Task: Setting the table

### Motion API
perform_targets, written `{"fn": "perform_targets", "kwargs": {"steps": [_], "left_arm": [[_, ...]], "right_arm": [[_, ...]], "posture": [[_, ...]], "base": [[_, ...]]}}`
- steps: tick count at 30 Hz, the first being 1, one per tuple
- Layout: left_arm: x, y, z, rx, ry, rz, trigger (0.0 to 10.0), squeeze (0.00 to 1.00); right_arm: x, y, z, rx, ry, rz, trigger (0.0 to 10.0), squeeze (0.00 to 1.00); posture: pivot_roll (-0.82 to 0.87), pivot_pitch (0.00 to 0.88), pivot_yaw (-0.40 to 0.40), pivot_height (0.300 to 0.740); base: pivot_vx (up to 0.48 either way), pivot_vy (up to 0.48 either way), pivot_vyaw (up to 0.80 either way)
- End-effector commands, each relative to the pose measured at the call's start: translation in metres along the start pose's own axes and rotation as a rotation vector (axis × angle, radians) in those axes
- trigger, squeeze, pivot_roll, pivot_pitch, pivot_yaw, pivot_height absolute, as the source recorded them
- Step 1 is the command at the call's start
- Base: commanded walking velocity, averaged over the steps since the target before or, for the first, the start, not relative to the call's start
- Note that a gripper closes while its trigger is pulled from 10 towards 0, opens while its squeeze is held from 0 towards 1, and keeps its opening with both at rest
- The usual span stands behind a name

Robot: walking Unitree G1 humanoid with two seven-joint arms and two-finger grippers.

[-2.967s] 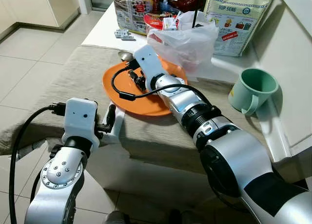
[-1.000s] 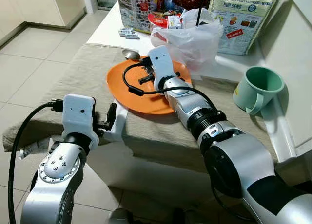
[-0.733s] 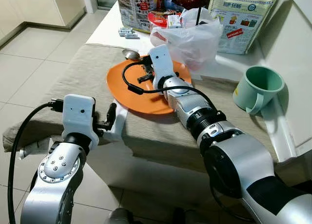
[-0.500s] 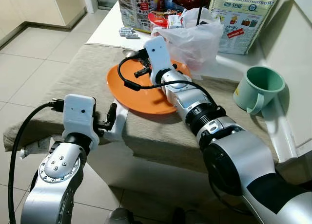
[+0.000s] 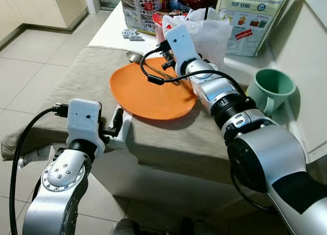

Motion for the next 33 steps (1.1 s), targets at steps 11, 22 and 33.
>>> {"fn": "perform_targets", "kwargs": {"steps": [11,22,33], "left_arm": [[-0.001,-0.001,-0.003,-0.003,-0.023,0.002,10.0,0.0],[-0.001,-0.002,-0.003,-0.003,-0.021,0.003,10.0,0.0],[-0.002,-0.001,-0.004,-0.001,-0.024,0.0,10.0,0.0]], "right_arm": [[0.001,-0.023,0.01,-0.028,0.061,0.096,10.0,1.0],[0.001,-0.016,0.006,-0.021,0.056,0.08,10.0,1.0],[0.002,-0.028,0.023,-0.016,0.192,0.156,10.0,0.0]], "posture": [[0.14,0.121,-0.021,0.74],[0.14,0.122,-0.026,0.74],[0.14,0.126,-0.026,0.74]], "base": [[0.0,0.0,0.0],[0.0,0.0,0.0],[0.0,0.0,0.0]]}}
Point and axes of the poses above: a point about 5 cm out from each wrist's last joint towards the gripper, its own x axis pointing back from the gripper into the wrist, its own y axis along the axis of the wrist's last joint, z = x × y, the point moved 1 cm from there along -x, pointing out of the wrist towards the gripper, and after that the axes turned 3 degrees about -x, right-handed, at the moved point
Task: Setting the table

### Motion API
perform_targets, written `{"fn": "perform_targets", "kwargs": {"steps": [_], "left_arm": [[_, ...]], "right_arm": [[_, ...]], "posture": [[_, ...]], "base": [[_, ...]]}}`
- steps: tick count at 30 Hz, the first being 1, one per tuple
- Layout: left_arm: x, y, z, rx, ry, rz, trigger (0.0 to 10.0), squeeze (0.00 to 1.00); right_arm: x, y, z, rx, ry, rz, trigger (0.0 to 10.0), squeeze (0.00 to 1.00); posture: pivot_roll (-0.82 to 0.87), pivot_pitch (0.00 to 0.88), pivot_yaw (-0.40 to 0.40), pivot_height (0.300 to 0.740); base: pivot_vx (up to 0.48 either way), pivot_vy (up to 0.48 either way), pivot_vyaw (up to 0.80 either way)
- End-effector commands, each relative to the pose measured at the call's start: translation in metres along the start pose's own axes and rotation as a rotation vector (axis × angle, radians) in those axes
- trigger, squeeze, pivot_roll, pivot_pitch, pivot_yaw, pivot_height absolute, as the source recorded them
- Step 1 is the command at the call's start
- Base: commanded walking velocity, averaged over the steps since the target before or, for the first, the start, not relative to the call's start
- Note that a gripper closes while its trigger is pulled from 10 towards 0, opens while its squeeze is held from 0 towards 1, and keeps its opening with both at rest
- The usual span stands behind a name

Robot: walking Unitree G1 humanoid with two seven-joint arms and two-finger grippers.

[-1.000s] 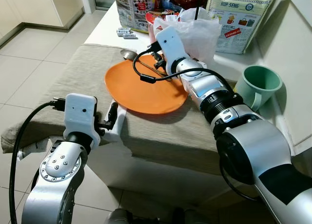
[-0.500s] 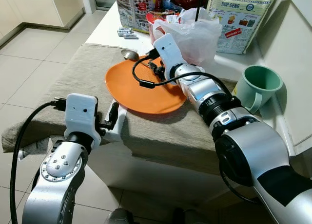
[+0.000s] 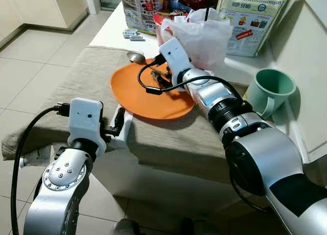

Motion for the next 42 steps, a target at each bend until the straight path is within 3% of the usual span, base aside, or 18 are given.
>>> {"fn": "perform_targets", "kwargs": {"steps": [1,8,16,23,24,25,26,42], "left_arm": [[-0.002,-0.001,-0.002,-0.001,-0.015,0.003,10.0,0.0],[-0.002,-0.001,-0.002,-0.001,-0.013,0.003,10.0,0.0],[-0.002,-0.001,-0.002,0.013,-0.017,0.008,10.0,0.0],[-0.004,0.001,0.0,0.029,-0.015,0.007,10.0,0.0],[-0.004,0.001,0.0,0.031,-0.015,0.006,10.0,0.0],[-0.004,0.001,0.0,0.031,-0.015,0.006,10.0,0.0],[-0.004,0.002,0.0,0.032,-0.014,0.006,10.0,0.0],[-0.003,0.0,0.003,0.041,-0.001,0.027,10.0,0.0]], "right_arm": [[-0.001,-0.009,0.006,-0.005,0.042,0.044,10.0,0.0],[-0.001,-0.022,0.01,-0.047,0.073,0.09,10.0,0.0],[0.003,-0.062,0.013,-0.142,0.073,0.212,10.0,0.0],[0.005,-0.073,0.016,-0.179,0.064,0.253,9.7,0.0],[0.005,-0.075,0.016,-0.173,0.063,0.258,1.9,0.0],[0.005,-0.075,0.016,-0.173,0.063,0.258,1.9,0.0],[0.005,-0.075,0.016,-0.168,0.065,0.261,0.0,0.0],[0.006,-0.089,0.024,-0.22,0.068,0.299,0.0,0.0]], "posture": [[0.14,0.126,-0.026,0.74],[0.14,0.13,-0.03,0.74],[0.14,0.134,-0.026,0.74],[0.14,0.138,-0.019,0.74],[0.14,0.139,-0.02,0.74],[0.14,0.139,-0.02,0.74],[0.14,0.139,-0.021,0.74],[0.14,0.14,-0.026,0.74]], "base": [[0.0,0.0,0.0],[0.0,0.0,0.0],[0.0,0.0,0.0],[0.0,0.0,0.0],[0.0,0.0,0.0],[0.0,0.0,0.0],[0.0,0.0,0.0],[0.0,0.0,0.0]]}}
Point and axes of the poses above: a point about 5 cm out from each wrist's last joint towards the gripper, its own x axis pointing back from the gripper into the wrist, its own y axis along the axis of the wrist's last joint, z = x × y, the point moved 1 cm from there along -x, pointing out of the wrist towards the gripper, and after that the axes turned 3 degrees about -x, right-handed, at the moved point
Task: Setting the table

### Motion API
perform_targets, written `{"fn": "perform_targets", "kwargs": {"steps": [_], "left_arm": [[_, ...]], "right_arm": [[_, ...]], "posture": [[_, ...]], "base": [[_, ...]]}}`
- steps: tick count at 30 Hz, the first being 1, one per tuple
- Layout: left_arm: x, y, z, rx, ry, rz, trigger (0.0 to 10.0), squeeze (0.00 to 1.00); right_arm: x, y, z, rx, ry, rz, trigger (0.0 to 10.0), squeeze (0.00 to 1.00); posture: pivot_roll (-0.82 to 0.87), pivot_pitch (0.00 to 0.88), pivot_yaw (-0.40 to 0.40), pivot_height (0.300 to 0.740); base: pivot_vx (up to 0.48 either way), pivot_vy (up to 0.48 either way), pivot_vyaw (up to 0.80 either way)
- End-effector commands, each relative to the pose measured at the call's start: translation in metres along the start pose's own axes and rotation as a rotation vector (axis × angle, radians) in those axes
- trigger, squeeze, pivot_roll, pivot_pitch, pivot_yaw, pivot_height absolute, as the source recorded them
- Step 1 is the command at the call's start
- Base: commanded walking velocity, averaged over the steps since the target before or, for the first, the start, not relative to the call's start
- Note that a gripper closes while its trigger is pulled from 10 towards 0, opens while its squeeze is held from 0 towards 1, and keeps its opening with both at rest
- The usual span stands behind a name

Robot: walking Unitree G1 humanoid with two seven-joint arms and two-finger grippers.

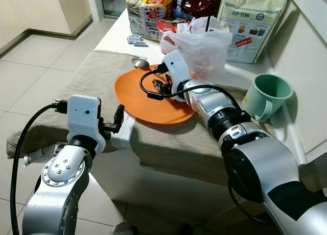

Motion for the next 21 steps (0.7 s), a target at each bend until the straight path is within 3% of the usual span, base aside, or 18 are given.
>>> {"fn": "perform_targets", "kwargs": {"steps": [1,9,12,21], "left_arm": [[0.0,-0.004,0.001,0.001,0.0,0.026,10.0,0.0],[-0.001,-0.005,0.002,-0.005,0.005,0.032,10.0,0.0],[0.0,-0.005,0.003,-0.01,0.01,0.032,10.0,0.0],[0.0,-0.005,0.002,-0.015,0.007,0.033,10.0,0.0]], "right_arm": [[0.003,-0.064,0.007,-0.078,0.018,0.253,0.0,0.0],[0.0,-0.048,0.006,-0.118,0.002,0.16,0.0,0.0],[-0.002,-0.024,0.005,-0.107,-0.003,0.047,0.0,0.0],[-0.002,0.01,0.007,-0.026,-0.002,-0.072,0.0,0.0]], "posture": [[0.14,0.14,-0.026,0.74],[0.14,0.134,-0.026,0.74],[0.14,0.131,-0.029,0.74],[0.14,0.132,-0.027,0.74]], "base": [[0.0,0.0,0.0],[0.0,0.0,0.0],[0.0,0.0,0.0],[0.0,0.0,0.0]]}}
Point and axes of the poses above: a point about 5 cm out from each wrist's last joint towards the gripper, its own x axis pointing back from the gripper into the wrist, its own y axis along the axis of the wrist's last joint, z = x × y, the point moved 1 cm from there along -x, pointing out of the wrist towards the gripper, and after that the axes turned 3 degrees about -x, right-handed, at the moved point
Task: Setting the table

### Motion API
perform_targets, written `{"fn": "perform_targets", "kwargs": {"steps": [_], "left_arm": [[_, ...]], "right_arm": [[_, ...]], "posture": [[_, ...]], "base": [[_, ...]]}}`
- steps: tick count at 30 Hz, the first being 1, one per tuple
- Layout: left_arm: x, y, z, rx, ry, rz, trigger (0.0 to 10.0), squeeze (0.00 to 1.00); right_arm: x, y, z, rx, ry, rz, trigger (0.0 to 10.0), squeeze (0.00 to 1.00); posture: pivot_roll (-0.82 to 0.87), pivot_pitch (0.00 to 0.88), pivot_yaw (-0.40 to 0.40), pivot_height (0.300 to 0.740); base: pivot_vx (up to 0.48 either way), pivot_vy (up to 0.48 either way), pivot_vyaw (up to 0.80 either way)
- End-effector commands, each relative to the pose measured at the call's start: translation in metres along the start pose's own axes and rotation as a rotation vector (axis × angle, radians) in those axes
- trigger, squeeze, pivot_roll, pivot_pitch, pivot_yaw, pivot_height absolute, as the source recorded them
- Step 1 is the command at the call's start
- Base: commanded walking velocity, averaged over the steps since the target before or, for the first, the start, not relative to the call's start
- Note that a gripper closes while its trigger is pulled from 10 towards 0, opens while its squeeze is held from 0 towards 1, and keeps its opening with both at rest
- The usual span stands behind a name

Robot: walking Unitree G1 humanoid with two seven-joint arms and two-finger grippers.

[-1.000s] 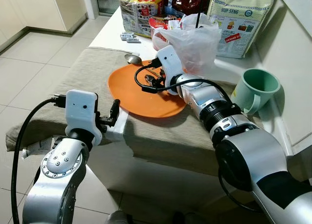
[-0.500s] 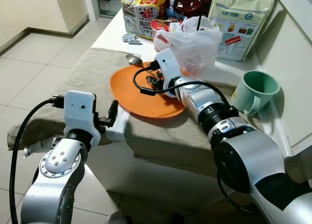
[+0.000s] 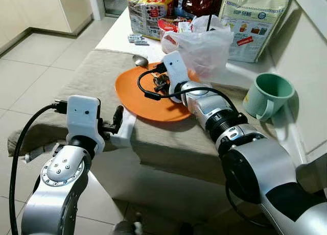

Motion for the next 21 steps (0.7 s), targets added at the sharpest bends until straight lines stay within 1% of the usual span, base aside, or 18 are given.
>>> {"fn": "perform_targets", "kwargs": {"steps": [1,3,8,9,10,11,12,13,14,15,17,19,21], "left_arm": [[0.0,-0.004,0.0,-0.009,0.004,0.02,10.0,0.0],[0.0,-0.004,0.0,-0.01,0.003,0.019,10.0,0.0],[-0.001,-0.003,0.001,-0.01,0.007,0.017,10.0,0.0],[-0.001,-0.003,0.001,-0.01,0.008,0.017,10.0,0.0],[-0.001,-0.003,0.001,-0.011,0.011,0.016,10.0,0.0],[-0.001,-0.003,0.002,-0.012,0.013,0.015,10.0,0.0],[0.0,-0.002,0.003,-0.037,0.024,0.007,10.0,0.0],[0.0,-0.002,0.003,-0.037,0.024,0.007,10.0,0.0],[0.0,-0.001,0.005,-0.061,0.034,-0.002,10.0,0.0],[0.0,-0.001,0.006,-0.07,0.039,-0.007,10.0,0.0],[0.0,0.0,0.007,-0.075,0.052,-0.014,10.0,0.0],[0.0,-0.001,0.008,-0.074,0.055,-0.013,10.0,0.0],[0.0,-0.002,0.007,-0.071,0.052,-0.009,10.0,0.0]], "right_arm": [[0.0,0.004,0.0,0.021,-0.004,-0.005,0.0,0.0],[0.0,0.009,0.0,0.03,-0.005,-0.025,0.0,0.0],[-0.001,0.013,0.001,0.047,-0.016,-0.039,0.0,0.0],[-0.001,0.014,0.001,0.053,-0.02,-0.041,9.2,0.0],[-0.001,0.018,0.001,0.069,-0.031,-0.06,10.0,0.0],[-0.001,0.02,0.001,0.08,-0.038,-0.074,10.0,0.0],[0.0,0.03,0.0,0.107,-0.062,-0.13,10.0,0.0],[0.0,0.03,0.0,0.107,-0.062,-0.13,10.0,0.0],[0.002,0.041,-0.002,0.113,-0.09,-0.192,10.0,0.0],[0.004,0.047,-0.005,0.11,-0.111,-0.23,10.0,0.0],[0.007,0.053,-0.009,0.102,-0.138,-0.287,10.0,0.0],[0.008,0.051,-0.011,0.089,-0.142,-0.297,10.0,0.0],[0.008,0.041,-0.011,0.083,-0.136,-0.277,10.0,0.0]], "posture": [[0.14,0.132,-0.027,0.74],[0.14,0.132,-0.027,0.74],[0.14,0.133,-0.027,0.74],[0.14,0.135,-0.026,0.74],[0.14,0.135,-0.026,0.74],[0.14,0.136,-0.027,0.74],[0.14,0.138,-0.026,0.74],[0.14,0.138,-0.026,0.74],[0.14,0.137,-0.027,0.74],[0.14,0.135,-0.028,0.74],[0.14,0.133,-0.028,0.74],[0.14,0.131,-0.027,0.74],[0.13,0.13,-0.024,0.74]], "base": [[0.0,0.0,0.0],[0.0,0.0,0.0],[0.0,0.0,0.0],[0.0,0.0,0.0],[0.0,0.0,0.0],[0.0,0.0,0.0],[0.0,0.0,0.0],[0.0,0.0,0.0],[0.0,0.0,0.0],[0.0,0.0,0.0],[0.0,0.0,0.0],[0.0,0.0,0.0],[0.0,0.0,0.0]]}}
Point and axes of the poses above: a point about 5 cm out from each wrist's last joint towards the gripper, its own x axis pointing back from the gripper into the wrist, its own y axis along the axis of the wrist's last joint, z = x × y, the point moved 1 cm from there along -x, pointing out of the wrist towards the gripper, and after that the axes turned 3 degrees about -x, right-handed, at the moved point
